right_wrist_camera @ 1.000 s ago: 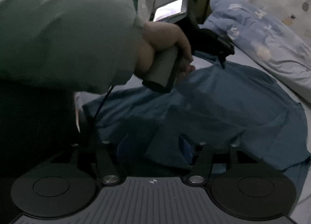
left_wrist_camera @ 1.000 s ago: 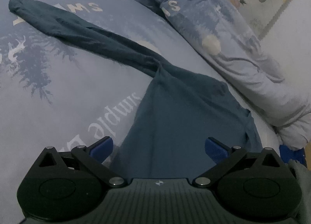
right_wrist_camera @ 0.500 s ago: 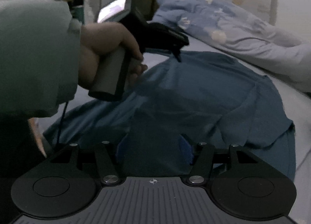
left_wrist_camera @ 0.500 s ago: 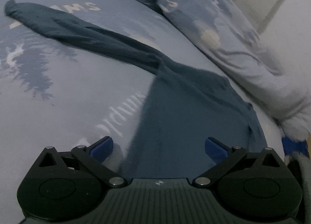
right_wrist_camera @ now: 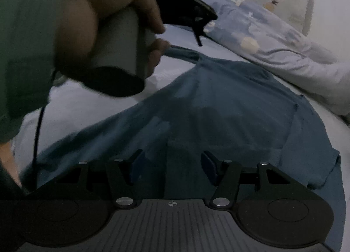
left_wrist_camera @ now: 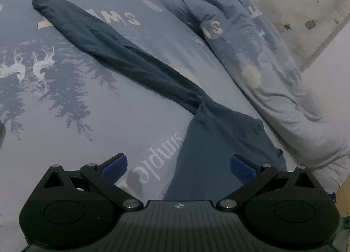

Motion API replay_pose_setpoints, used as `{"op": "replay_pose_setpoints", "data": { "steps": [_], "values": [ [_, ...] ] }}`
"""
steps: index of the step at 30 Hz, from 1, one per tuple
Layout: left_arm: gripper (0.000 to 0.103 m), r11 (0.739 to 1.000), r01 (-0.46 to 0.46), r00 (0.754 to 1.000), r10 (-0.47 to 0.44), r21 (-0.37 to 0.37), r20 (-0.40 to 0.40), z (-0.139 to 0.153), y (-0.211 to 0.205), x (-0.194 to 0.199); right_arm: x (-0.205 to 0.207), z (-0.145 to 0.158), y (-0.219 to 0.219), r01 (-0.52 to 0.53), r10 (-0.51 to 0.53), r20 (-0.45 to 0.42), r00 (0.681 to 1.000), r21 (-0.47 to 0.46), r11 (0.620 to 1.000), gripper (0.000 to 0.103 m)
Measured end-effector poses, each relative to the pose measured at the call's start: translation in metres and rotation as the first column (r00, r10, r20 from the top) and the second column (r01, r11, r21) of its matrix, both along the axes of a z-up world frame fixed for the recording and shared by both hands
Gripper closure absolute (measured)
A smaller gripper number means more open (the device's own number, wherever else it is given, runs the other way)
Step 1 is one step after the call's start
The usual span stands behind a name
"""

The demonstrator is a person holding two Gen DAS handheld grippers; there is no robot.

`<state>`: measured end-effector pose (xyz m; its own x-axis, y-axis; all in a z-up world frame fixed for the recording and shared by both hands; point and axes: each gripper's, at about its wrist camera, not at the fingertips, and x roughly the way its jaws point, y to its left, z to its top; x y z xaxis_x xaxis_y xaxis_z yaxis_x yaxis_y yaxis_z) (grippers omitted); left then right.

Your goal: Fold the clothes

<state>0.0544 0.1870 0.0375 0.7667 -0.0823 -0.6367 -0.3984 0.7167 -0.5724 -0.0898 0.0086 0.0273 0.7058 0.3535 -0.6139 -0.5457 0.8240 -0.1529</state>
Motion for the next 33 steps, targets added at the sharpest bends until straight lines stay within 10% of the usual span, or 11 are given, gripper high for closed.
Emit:
{"op": "replay_pose_setpoints", "data": {
  "steps": [15, 24, 33],
  "values": [
    [0.0, 1.0, 0.018, 1.0, -0.018, -0.005, -0.01, -0.001, 0.002, 0.003, 0.017, 0.011, -0.027, 0.094, -0.067, -0.145, 0.987, 0.188, 0.978, 0.091],
    [0.0, 0.999, 0.042, 0.999, -0.042, 0.023, -0.002, 0.001, -0.005, 0.004, 0.042, 0.094, -0.126, 0.233, -0.195, -0.131, 0.972, 0.432, 0.871, 0.097],
    [0.0, 0.998, 0.06, 0.998, -0.059, 0.036, -0.007, 0.0, -0.012, 0.007, 0.087, 0.187, -0.266, 0.366, -0.441, 0.044, 0.896, 0.488, 0.792, 0.098]
  ]
}}
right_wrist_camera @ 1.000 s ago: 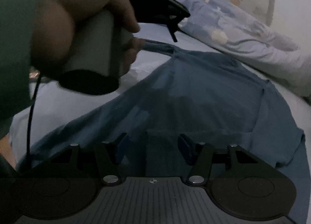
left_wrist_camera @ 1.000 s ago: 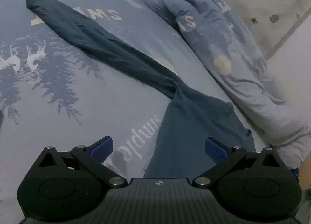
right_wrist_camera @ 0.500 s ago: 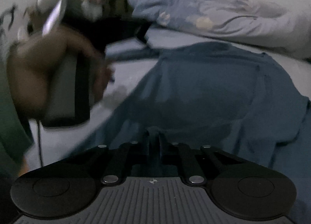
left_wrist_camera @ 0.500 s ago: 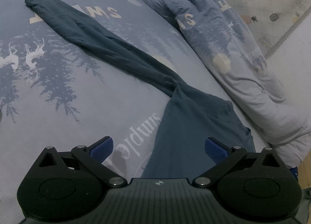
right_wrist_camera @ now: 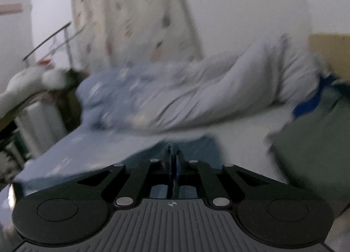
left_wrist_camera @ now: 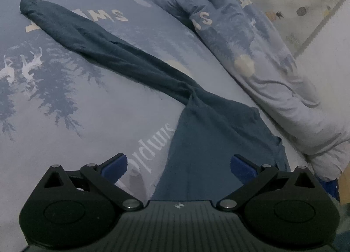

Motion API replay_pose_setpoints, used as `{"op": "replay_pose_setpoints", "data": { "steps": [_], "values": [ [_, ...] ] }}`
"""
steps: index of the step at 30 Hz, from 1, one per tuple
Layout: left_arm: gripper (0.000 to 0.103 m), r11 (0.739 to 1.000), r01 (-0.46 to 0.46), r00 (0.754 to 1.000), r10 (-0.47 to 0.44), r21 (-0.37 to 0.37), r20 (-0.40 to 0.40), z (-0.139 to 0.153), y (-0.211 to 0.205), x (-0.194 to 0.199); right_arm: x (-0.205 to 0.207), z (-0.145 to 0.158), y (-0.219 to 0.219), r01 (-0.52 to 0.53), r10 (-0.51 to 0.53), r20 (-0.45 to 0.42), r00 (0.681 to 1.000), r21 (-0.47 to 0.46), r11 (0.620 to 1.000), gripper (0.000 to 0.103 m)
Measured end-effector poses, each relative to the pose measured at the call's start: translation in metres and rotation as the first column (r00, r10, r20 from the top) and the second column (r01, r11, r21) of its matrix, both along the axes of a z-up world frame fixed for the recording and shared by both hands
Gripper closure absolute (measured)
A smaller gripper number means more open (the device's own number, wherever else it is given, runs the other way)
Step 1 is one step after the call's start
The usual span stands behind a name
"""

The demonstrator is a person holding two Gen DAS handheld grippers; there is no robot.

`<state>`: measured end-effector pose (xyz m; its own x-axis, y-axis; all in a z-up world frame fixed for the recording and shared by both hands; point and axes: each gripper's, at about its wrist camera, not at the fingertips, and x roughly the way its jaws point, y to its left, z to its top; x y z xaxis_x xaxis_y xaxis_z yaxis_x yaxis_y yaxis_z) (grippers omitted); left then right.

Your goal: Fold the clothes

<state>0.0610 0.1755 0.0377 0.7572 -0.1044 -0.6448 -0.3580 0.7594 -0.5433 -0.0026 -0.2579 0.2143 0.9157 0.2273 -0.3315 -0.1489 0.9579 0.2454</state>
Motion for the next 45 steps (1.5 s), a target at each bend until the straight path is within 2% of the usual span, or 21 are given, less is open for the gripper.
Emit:
{"op": "replay_pose_setpoints", "data": {
  "steps": [7, 14, 17, 19, 23, 24, 26, 29, 31, 33, 35, 36, 37, 38, 39, 40, 42, 45],
  "values": [
    [0.0, 0.999, 0.029, 1.0, -0.029, 0.014, 0.006, -0.001, -0.012, 0.006, 0.05, 0.033, -0.075, 0.163, -0.161, 0.041, 0.986, -0.059, 0.985, 0.099],
    [0.0, 0.999, 0.032, 0.999, -0.032, 0.011, -0.003, -0.004, -0.023, 0.013, 0.081, 0.063, -0.147, 0.313, -0.304, 0.1, 0.947, -0.089, 0.946, 0.099],
    [0.0, 0.999, 0.047, 0.999, -0.046, 0.014, -0.006, -0.005, -0.032, 0.018, 0.085, 0.071, -0.18, 0.334, -0.322, 0.138, 0.937, -0.081, 0.939, 0.099],
    [0.0, 0.998, 0.058, 0.998, -0.058, 0.017, -0.008, -0.006, -0.038, 0.022, 0.081, 0.07, -0.204, 0.292, -0.274, 0.186, 0.943, -0.072, 0.954, 0.099],
    [0.0, 0.995, 0.097, 0.995, -0.097, 0.03, -0.008, -0.007, -0.055, 0.029, 0.071, 0.052, -0.239, 0.248, -0.224, 0.175, 0.959, -0.127, 0.96, 0.099],
    [0.0, 0.994, 0.107, 0.994, -0.107, 0.034, -0.009, -0.008, -0.059, 0.03, 0.068, 0.042, -0.243, 0.229, -0.203, 0.156, 0.967, -0.17, 0.959, 0.099],
    [0.0, 0.991, 0.123, 0.992, -0.122, 0.047, -0.016, -0.01, -0.068, 0.031, 0.06, 0.013, -0.241, 0.168, -0.152, 0.079, 0.985, -0.264, 0.95, 0.099],
    [0.0, 0.989, 0.137, 0.99, -0.136, 0.05, -0.026, -0.012, -0.076, 0.032, 0.048, -0.036, -0.225, 0.047, -0.07, -0.048, 0.996, -0.373, 0.927, 0.099],
    [0.0, 0.989, 0.141, 0.99, -0.139, 0.054, -0.031, -0.013, -0.078, 0.032, 0.037, -0.074, -0.207, -0.037, -0.022, -0.135, 0.991, -0.425, 0.904, 0.098],
    [0.0, 0.988, 0.144, 0.989, -0.142, 0.059, -0.03, -0.012, -0.08, 0.032, 0.028, -0.104, -0.191, -0.101, 0.012, -0.202, 0.979, -0.437, 0.894, 0.097],
    [0.0, 0.988, 0.143, 0.99, -0.141, 0.057, -0.028, -0.012, -0.081, 0.032, 0.018, -0.123, -0.176, -0.126, 0.019, -0.231, 0.973, -0.458, 0.88, 0.092],
    [0.0, 0.988, 0.145, 0.989, -0.144, 0.058, -0.028, -0.012, -0.082, 0.032, 0.014, -0.128, -0.169, -0.128, 0.019, -0.235, 0.972, -0.459, 0.879, 0.088],
    [0.0, 0.987, 0.149, 0.989, -0.147, 0.06, -0.03, -0.013, -0.084, 0.033, 0.01, -0.132, -0.164, -0.131, 0.022, -0.237, 0.971, -0.457, 0.88, 0.074],
    [0.0, 0.986, 0.153, 0.988, -0.151, 0.062, -0.031, -0.013, -0.085, 0.033, 0.006, -0.132, -0.161, -0.14, 0.033, -0.237, 0.971, -0.448, 0.883, 0.064],
    [0.0, 0.986, 0.156, 0.987, -0.154, 0.064, -0.033, -0.013, -0.086, 0.034, 0.0, -0.132, -0.158, -0.15, 0.048, -0.235, 0.971, -0.44, 0.886, 0.048],
    [0.0, 0.985, 0.159, 0.987, -0.157, 0.066, -0.035, -0.013, -0.087, 0.034, -0.004, -0.13, -0.155, -0.156, 0.061, -0.227, 0.972, -0.427, 0.891, 0.044],
    [0.0, 0.985, 0.161, 0.987, -0.159, 0.067, -0.035, -0.013, -0.088, 0.035, -0.008, -0.121, -0.157, -0.141, 0.067, -0.2, 0.977, -0.387, 0.911, 0.045],
    [0.0, 0.985, 0.161, 0.987, -0.159, 0.067, -0.035, -0.013, -0.089, 0.035, -0.024, -0.101, -0.18, -0.015, -0.016, -0.115, 0.993, -0.262, 0.965, 0.045]
  ]
}}
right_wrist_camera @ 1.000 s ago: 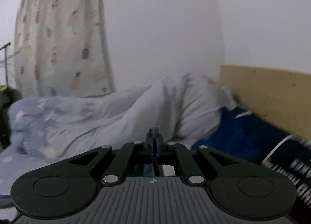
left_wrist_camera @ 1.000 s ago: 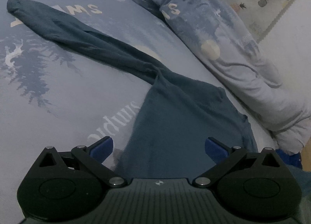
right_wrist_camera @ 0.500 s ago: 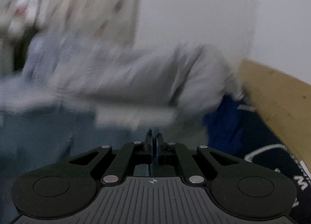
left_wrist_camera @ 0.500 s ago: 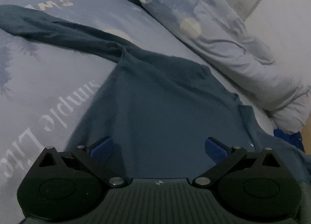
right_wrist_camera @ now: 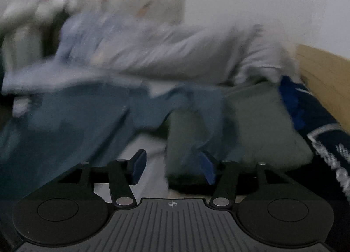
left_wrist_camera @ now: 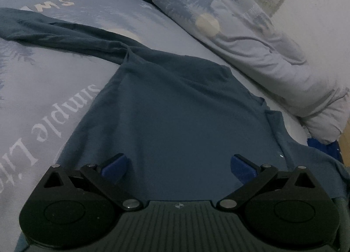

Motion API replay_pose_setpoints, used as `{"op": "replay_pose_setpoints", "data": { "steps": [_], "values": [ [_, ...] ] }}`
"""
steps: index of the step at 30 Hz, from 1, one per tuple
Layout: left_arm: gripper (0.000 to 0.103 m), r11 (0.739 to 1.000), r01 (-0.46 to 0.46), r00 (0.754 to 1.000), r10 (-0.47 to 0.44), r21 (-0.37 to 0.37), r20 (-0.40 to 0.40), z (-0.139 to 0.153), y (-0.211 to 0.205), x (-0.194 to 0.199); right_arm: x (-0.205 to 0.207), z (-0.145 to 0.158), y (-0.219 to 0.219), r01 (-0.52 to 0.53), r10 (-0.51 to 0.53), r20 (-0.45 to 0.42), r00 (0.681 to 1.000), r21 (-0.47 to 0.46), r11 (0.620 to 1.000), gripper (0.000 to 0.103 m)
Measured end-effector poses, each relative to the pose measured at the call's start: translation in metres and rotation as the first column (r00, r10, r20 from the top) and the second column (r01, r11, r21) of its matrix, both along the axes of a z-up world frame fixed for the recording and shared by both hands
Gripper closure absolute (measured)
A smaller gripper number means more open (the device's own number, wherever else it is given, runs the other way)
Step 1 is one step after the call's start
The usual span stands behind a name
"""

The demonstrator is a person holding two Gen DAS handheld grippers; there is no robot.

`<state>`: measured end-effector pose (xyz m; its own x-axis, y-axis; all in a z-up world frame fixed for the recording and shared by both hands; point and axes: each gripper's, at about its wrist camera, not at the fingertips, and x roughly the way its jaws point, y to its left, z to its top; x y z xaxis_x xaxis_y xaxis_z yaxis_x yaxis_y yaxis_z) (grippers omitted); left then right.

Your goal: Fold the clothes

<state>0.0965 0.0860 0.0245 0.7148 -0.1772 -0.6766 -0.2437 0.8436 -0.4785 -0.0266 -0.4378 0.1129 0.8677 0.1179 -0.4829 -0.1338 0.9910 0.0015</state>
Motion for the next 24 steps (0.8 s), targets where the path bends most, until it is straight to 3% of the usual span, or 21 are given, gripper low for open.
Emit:
{"op": "replay_pose_setpoints", "data": {
  "steps": [2, 4, 5, 11, 17, 19, 24],
  "values": [
    [0.0, 1.0, 0.0, 1.0, 0.0, 0.0, 0.0, 0.0, -0.001, 0.0, 0.001, 0.003, -0.021, 0.123, -0.126, 0.035, 0.991, 0.075, 0.99, 0.047],
    [0.0, 1.0, 0.0, 1.0, 0.0, 0.0, 0.0, 0.0, -0.001, 0.001, 0.009, -0.001, -0.033, 0.215, -0.217, 0.03, 0.976, 0.069, 0.974, 0.071],
    [0.0, 1.0, 0.001, 1.0, -0.001, 0.0, 0.0, 0.0, -0.002, 0.001, 0.014, -0.004, -0.037, 0.238, -0.24, 0.018, 0.971, 0.064, 0.969, 0.074],
    [0.0, 1.0, -0.001, 1.0, 0.001, 0.001, 0.001, -0.001, -0.004, 0.002, 0.033, -0.028, -0.035, 0.275, -0.274, -0.05, 0.96, 0.001, 0.962, 0.076],
    [0.0, 1.0, 0.002, 1.0, -0.002, 0.002, -0.001, 0.0, -0.006, 0.002, 0.037, -0.032, -0.032, 0.261, -0.258, -0.066, 0.964, 0.054, 0.964, 0.077],
    [0.0, 1.0, 0.001, 1.0, -0.001, 0.001, -0.002, 0.0, -0.006, 0.002, 0.038, -0.028, -0.025, 0.234, -0.232, -0.065, 0.971, 0.024, 0.972, 0.1],
    [0.0, 1.0, -0.001, 1.0, 0.001, -0.007, -0.002, 0.0, -0.005, 0.002, 0.033, 0.008, -0.016, 0.232, -0.236, -0.025, 0.971, -0.109, 0.967, 0.101]
  ]
}}
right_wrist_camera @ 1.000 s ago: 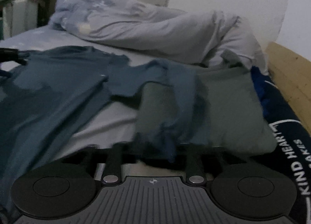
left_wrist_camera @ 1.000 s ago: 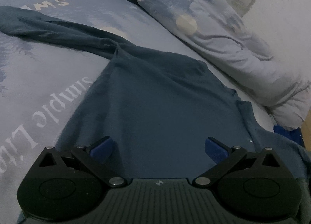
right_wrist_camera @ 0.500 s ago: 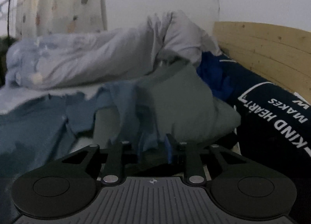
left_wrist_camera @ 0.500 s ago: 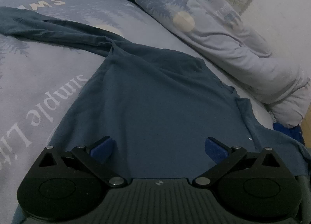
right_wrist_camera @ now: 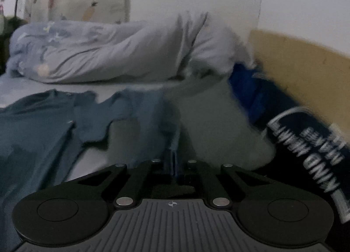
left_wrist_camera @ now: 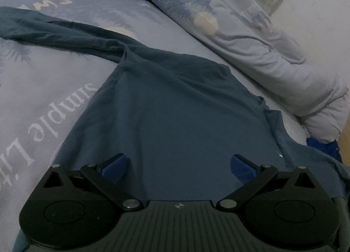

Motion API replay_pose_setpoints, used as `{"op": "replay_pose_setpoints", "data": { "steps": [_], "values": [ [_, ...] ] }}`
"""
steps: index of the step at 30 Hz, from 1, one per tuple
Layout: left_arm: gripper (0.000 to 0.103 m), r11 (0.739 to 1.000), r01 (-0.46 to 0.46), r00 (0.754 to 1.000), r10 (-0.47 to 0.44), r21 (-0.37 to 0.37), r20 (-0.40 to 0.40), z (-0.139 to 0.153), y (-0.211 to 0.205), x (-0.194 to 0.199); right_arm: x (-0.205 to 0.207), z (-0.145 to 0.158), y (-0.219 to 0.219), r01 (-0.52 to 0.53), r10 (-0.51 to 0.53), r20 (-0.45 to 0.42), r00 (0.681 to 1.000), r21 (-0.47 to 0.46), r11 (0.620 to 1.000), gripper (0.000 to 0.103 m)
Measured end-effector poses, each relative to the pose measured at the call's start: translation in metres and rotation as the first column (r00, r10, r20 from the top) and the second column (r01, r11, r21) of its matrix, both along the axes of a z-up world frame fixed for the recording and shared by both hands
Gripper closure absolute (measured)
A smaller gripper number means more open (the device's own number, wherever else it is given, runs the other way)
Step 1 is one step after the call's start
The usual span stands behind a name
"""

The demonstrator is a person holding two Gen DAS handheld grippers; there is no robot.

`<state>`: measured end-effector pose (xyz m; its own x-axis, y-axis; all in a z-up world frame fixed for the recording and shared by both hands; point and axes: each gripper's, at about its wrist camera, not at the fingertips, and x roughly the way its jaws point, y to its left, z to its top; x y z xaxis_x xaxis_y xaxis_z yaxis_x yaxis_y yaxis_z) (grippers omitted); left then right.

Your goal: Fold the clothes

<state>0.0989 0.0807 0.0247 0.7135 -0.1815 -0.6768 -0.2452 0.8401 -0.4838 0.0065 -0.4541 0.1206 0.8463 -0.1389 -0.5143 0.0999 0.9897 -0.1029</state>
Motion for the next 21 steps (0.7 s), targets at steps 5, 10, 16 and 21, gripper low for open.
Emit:
{"op": "replay_pose_setpoints", "data": {
  "steps": [5, 10, 16, 21],
  "values": [
    [0.0, 1.0, 0.004, 1.0, -0.004, -0.004, 0.005, -0.001, -0.001, 0.001, 0.021, 0.053, -0.04, 0.108, -0.101, 0.064, 0.993, -0.106, 0.989, 0.101],
    [0.0, 1.0, 0.005, 1.0, -0.005, -0.007, 0.015, -0.002, 0.0, 0.002, 0.061, 0.084, -0.067, 0.147, -0.132, 0.082, 0.988, -0.21, 0.967, 0.101],
    [0.0, 1.0, 0.006, 0.999, -0.005, -0.02, 0.042, -0.002, 0.002, 0.003, 0.107, 0.089, -0.091, 0.18, -0.169, 0.065, 0.983, -0.256, 0.95, 0.101],
    [0.0, 0.998, 0.013, 0.997, -0.008, -0.065, 0.081, -0.002, 0.0, 0.004, 0.134, 0.083, -0.114, 0.231, -0.228, 0.04, 0.973, -0.262, 0.937, 0.101]
  ]
}}
